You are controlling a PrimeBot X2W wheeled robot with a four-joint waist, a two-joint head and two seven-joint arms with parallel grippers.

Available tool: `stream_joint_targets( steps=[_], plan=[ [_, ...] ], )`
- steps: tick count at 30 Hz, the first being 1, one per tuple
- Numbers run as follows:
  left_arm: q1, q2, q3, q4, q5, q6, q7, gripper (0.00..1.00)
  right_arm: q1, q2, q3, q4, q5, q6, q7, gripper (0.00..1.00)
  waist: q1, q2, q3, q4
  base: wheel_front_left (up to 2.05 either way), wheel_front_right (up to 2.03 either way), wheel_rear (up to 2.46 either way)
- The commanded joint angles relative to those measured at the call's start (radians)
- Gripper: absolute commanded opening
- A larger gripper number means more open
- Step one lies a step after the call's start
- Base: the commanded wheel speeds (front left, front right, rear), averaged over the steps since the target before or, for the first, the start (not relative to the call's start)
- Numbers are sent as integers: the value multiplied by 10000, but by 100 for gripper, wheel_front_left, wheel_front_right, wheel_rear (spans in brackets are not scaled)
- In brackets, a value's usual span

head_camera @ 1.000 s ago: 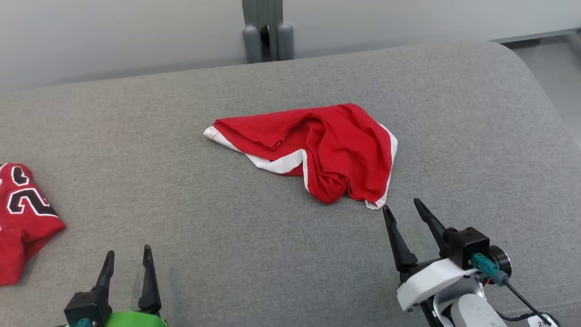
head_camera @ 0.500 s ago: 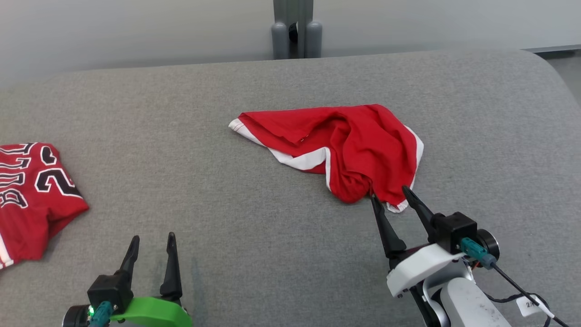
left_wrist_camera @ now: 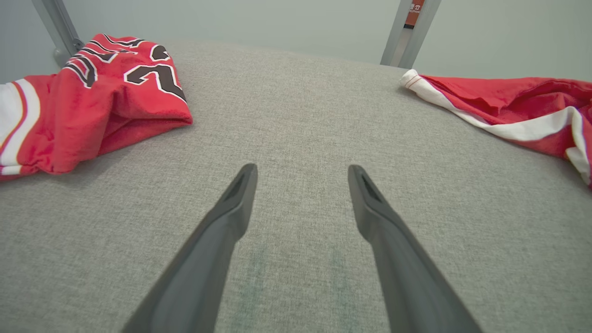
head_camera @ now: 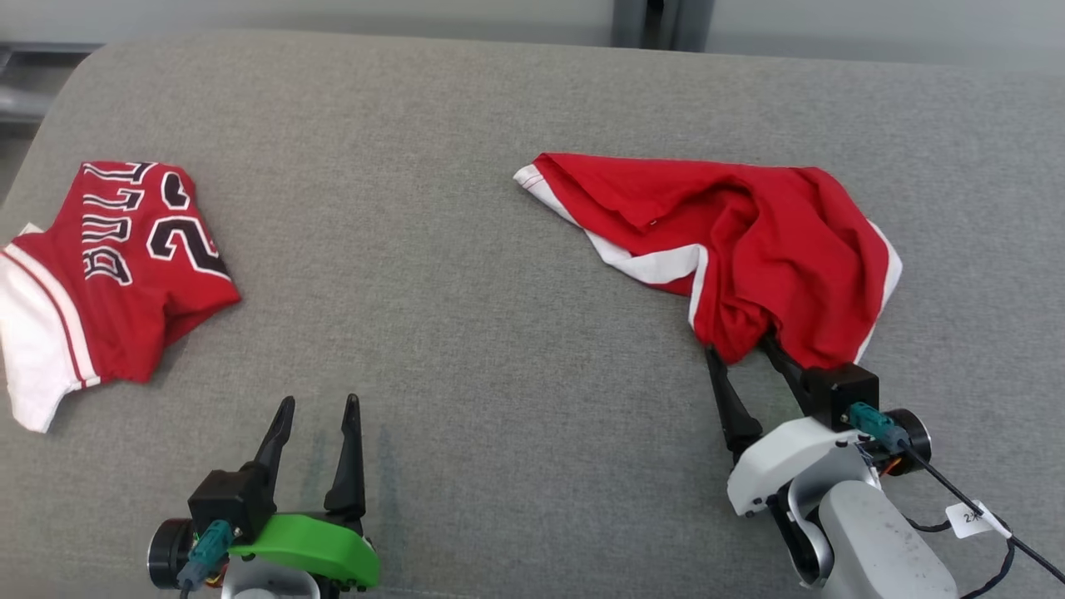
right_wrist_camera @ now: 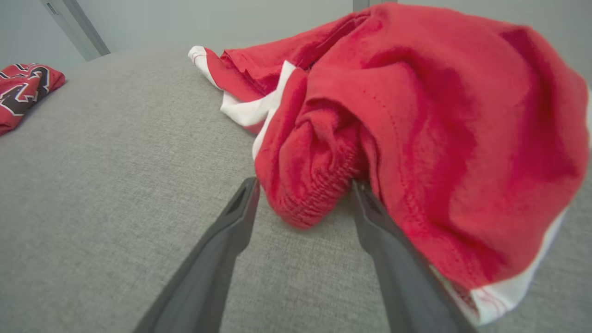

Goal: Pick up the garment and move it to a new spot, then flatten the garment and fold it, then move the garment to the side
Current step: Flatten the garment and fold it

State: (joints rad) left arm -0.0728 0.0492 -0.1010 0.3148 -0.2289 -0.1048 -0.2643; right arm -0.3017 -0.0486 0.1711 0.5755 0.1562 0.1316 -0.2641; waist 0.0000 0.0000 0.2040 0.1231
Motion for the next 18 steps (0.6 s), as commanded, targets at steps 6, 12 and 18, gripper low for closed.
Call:
stream_joint_targets(
  steps=[6, 12, 18],
  plan=[
    [-429, 25, -389, -18, -286, -137, -2, 100, -411, -43, -390, 501, 3, -17, -4, 100, 0, 0, 774, 784, 0, 0, 0],
    [-647, 26, -588, -94, -339, -183, -2, 100, -621, -37, -481, -35, 260, -17, -4, 47, 0, 0, 1014, 931, 0, 0, 0],
    [-537, 26, -597, -71, -315, -208, -2, 100, -145, -42, -494, -1103, 469, -17, -4, 0, 0, 0, 895, 803, 0, 0, 0]
  ],
)
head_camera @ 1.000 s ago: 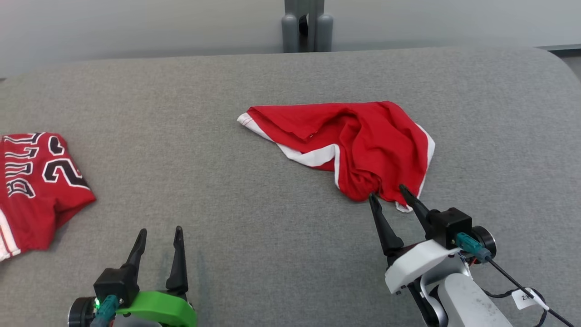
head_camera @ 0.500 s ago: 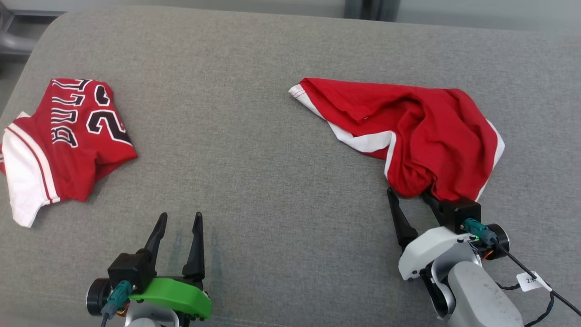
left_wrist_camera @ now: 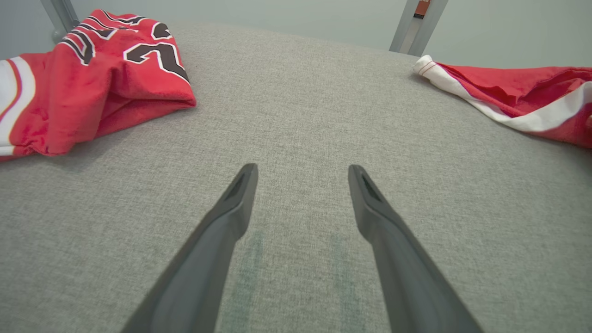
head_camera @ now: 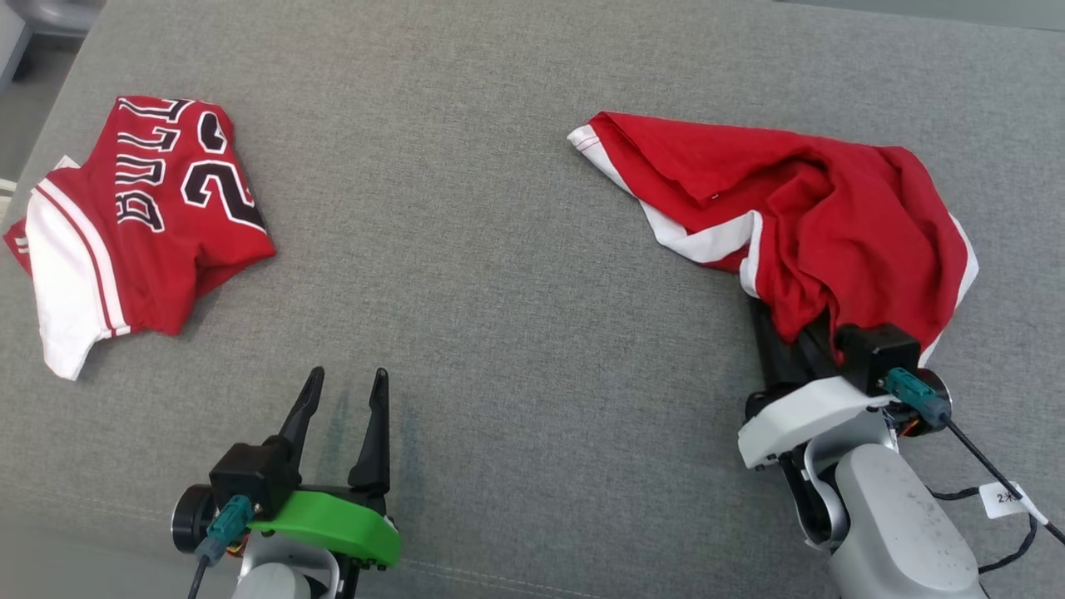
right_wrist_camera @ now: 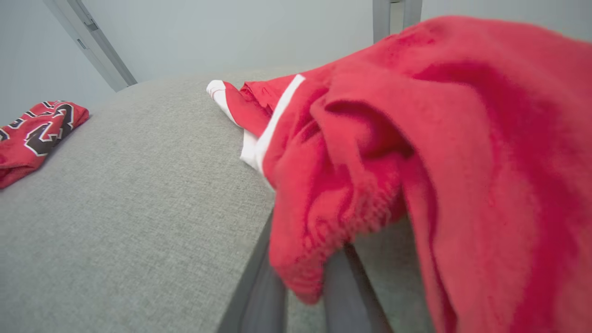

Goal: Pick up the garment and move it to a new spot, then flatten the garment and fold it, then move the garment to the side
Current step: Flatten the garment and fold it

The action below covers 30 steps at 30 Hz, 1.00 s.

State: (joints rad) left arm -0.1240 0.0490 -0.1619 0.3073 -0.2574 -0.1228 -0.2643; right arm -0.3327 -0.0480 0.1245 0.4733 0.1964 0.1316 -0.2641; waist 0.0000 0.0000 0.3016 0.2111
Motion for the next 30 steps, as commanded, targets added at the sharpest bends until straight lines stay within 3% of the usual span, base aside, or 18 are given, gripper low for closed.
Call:
stream_joint_targets(
  steps=[1, 6, 12, 23, 30],
  plan=[
    [18, 26, 9, 4, -65, -33, -2, 100, 199, -46, -47, -306, 91, -17, -6, 0, 0, 0, -130, -119, 0, 0, 0],
    [168, 28, -62, 9, -149, -56, -2, 100, 382, -41, 41, -1562, 467, -17, -4, 0, 0, 0, -402, -302, 0, 0, 0],
    [286, 27, -348, 191, -250, -73, -2, 100, -749, -26, 1509, -2393, 629, -11, -6, 0, 0, 0, -932, -138, 0, 0, 0],
    [1127, 27, -594, 600, -180, -72, -2, 100, -4074, -303, 4232, -2173, 1181, -13, -4, 0, 0, 0, -1920, 1207, 0, 0, 0],
    [1538, 26, -405, 605, -246, -77, -2, 100, -5145, -893, 5167, -2006, 1815, -13, -4, 0, 0, 0, -2233, 1083, 0, 0, 0]
  ],
)
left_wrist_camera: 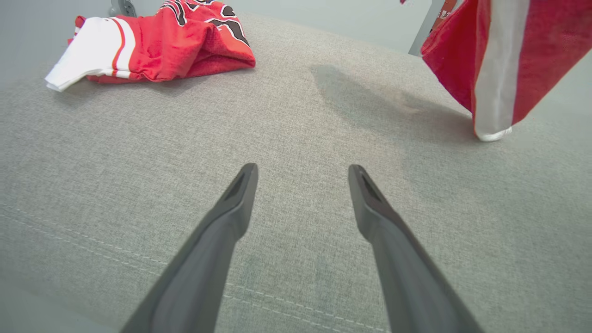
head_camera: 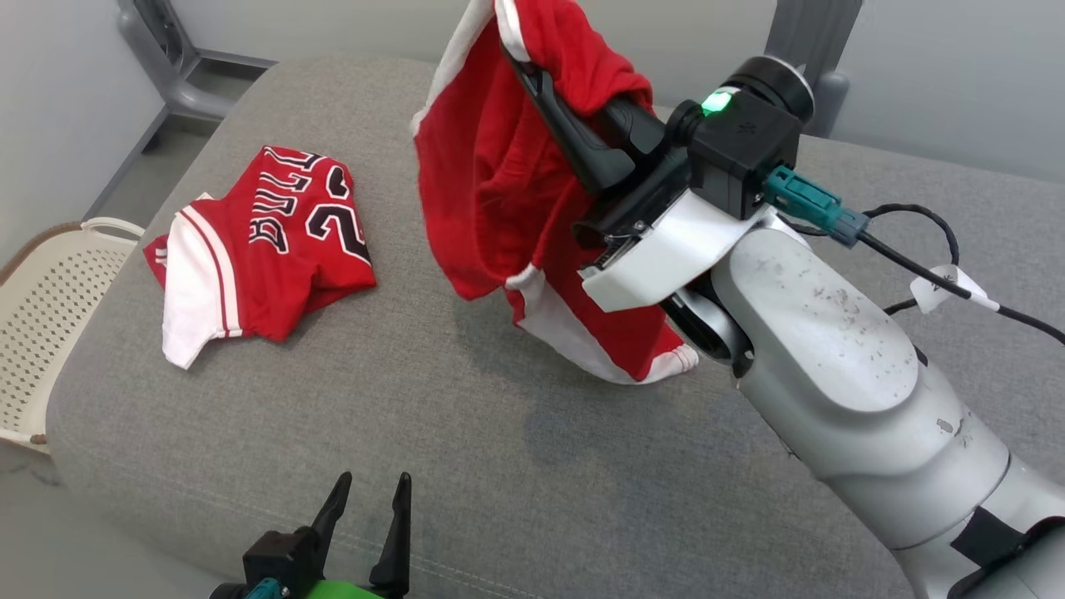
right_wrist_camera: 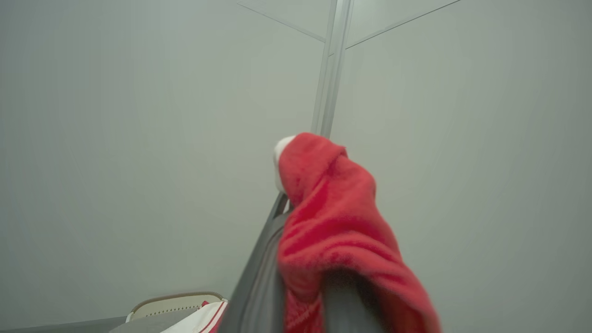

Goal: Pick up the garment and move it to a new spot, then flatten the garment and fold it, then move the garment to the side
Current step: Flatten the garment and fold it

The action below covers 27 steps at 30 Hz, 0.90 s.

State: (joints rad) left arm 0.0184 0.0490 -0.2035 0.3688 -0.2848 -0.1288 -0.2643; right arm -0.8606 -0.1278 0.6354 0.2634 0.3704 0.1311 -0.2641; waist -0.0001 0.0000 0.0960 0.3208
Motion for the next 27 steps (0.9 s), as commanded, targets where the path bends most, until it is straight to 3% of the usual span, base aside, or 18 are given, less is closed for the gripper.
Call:
stream_joint_targets(
  steps=[1, 10, 14, 17, 18, 19, 20, 27],
  plan=[
    [133, 26, -5, -39, -7, -19, -2, 100, 292, -243, 181, 161, 210, -7, -4, 0, 1, 0, -186, -125, 0, 0, 0],
    [-281, 26, -1, -443, -190, -23, -2, 100, 3406, -1905, 837, 1241, 1167, -10, -6, 0, 1, 0, 144, -1461, 0, 0, 0],
    [-572, 27, 8, -700, -239, -26, -3, 100, 4757, -2477, 365, 1469, 979, -10, -6, 0, 1, 0, 330, -2073, 0, 0, 0],
    [-757, 26, -148, -939, -262, -28, 0, 100, 5460, -2548, -411, 1692, 749, -10, -6, 0, 1, 0, 476, -2520, 0, 0, 0],
    [-837, 26, -185, -976, -249, -28, 0, 100, 5633, -2451, -803, 1825, 739, -10, -6, 9, 1, 0, 506, -2645, 0, 0, 0],
    [-904, 36, -209, -976, -260, -27, 0, 100, 5745, -2384, -1077, 1957, 672, -10, -6, 49, 1, 0, 530, -2744, 0, 0, 0],
    [-1020, 38, -253, -987, -254, -28, 0, 100, 5862, -2285, -1362, 2119, 600, -10, -6, 100, 1, 0, 565, -2840, 0, 0, 0],
    [-1483, 33, -468, -890, -374, -29, -2, 100, 5717, -1555, -3539, 2212, -348, -10, -6, 100, 1, 0, 735, -3303, 0, 0, 0]
  ],
)
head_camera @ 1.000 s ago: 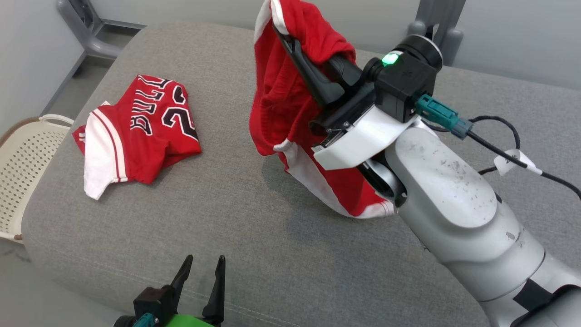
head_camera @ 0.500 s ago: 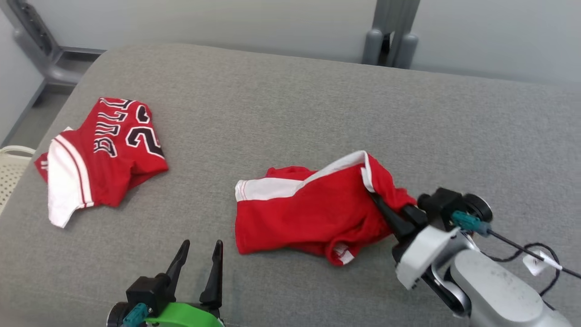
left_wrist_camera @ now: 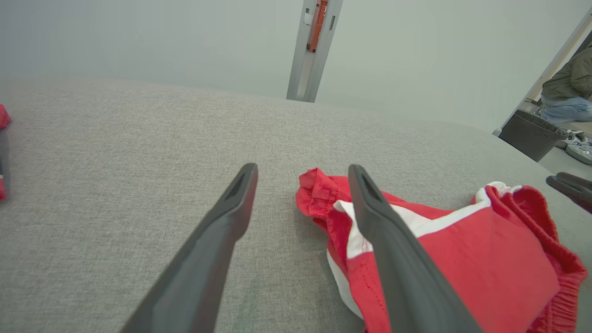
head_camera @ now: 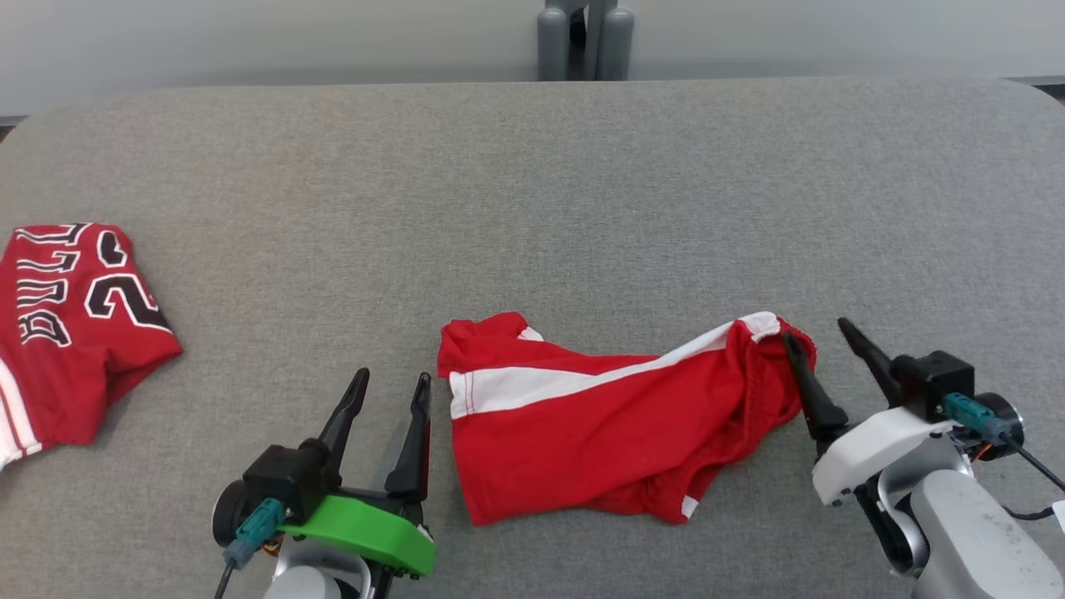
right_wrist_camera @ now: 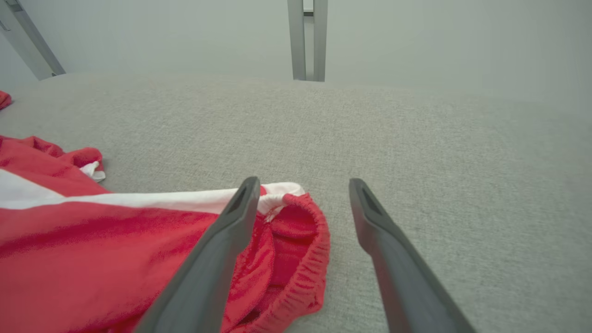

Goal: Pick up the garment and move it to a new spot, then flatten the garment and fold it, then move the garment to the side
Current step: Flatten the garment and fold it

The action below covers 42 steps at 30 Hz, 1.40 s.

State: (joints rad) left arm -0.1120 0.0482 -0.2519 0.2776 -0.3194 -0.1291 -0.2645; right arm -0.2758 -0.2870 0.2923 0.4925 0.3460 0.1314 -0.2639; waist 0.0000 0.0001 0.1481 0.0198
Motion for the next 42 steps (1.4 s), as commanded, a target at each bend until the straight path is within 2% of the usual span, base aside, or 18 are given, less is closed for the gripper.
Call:
stream_joint_targets(
  steps=[1, 3, 7, 13, 22, 26, 37, 38, 39, 40, 41, 42],
  plan=[
    [-213, 43, 19, 47, -36, -25, 2, 100, -105, 189, -443, -195, -314, -14, -8, 100, 0, -1, 220, -335, 0, 0, 0],
    [-303, 43, -27, 52, -82, -26, 0, 100, 37, 546, -1266, -697, -891, -14, -8, 100, 0, -1, 224, -407, 0, 0, 0],
    [-440, 41, -124, 1, -207, -26, 0, 100, 424, 1312, -2278, -1726, -1700, -15, -6, 100, 0, -1, 185, -494, 0, 0, 0],
    [-458, 43, -839, 614, -917, -26, 3, 100, 1005, 2008, -2605, -2270, -2142, -14, -6, 100, 0, -1, -24, -484, 0, 0, 0],
    [-759, 36, -1845, 1828, -2212, -25, -1, 100, 1274, 2270, -2439, -2124, -2135, -14, -6, 100, 0, -1, -271, -472, 0, 0, 0],
    [-1029, 43, -2010, 2286, -2713, -21, -1, 100, 1225, 2307, -2341, -2153, -2173, -14, -6, 100, 0, -1, -228, -562, 0, 0, 0],
    [-1441, 43, -2086, 2278, -2895, -16, -1, 100, 1075, 2322, -2186, -2125, -2125, -14, -6, 100, 0, -1, 133, -819, 0, 0, 0],
    [-1439, 44, -2117, 2251, -2894, -16, -1, 92, 1086, 2323, -2189, -2111, -2139, -14, -6, 100, 0, -1, 155, -823, 0, 0, 0],
    [-1450, 44, -2117, 2227, -2860, -16, -1, 69, 1097, 2324, -2190, -2106, -2153, -14, -6, 100, 0, -1, 170, -827, 0, 0, 0],
    [-1477, 44, -2061, 2203, -2769, -16, -1, 16, 1098, 2327, -2183, -2086, -2149, -14, -6, 100, 0, -1, 189, -842, 0, 0, 0],
    [-1483, 44, -2046, 2196, -2711, -16, -1, 0, 1086, 2330, -2184, -2072, -2115, -14, -6, 100, 0, -1, 205, -857, 0, 0, 0],
    [-1480, 41, -2042, 2171, -2698, -16, -1, 0, 1052, 2331, -2178, -2065, -2089, -14, -6, 100, 0, -1, 232, -877, 0, 0, 0]
  ],
)
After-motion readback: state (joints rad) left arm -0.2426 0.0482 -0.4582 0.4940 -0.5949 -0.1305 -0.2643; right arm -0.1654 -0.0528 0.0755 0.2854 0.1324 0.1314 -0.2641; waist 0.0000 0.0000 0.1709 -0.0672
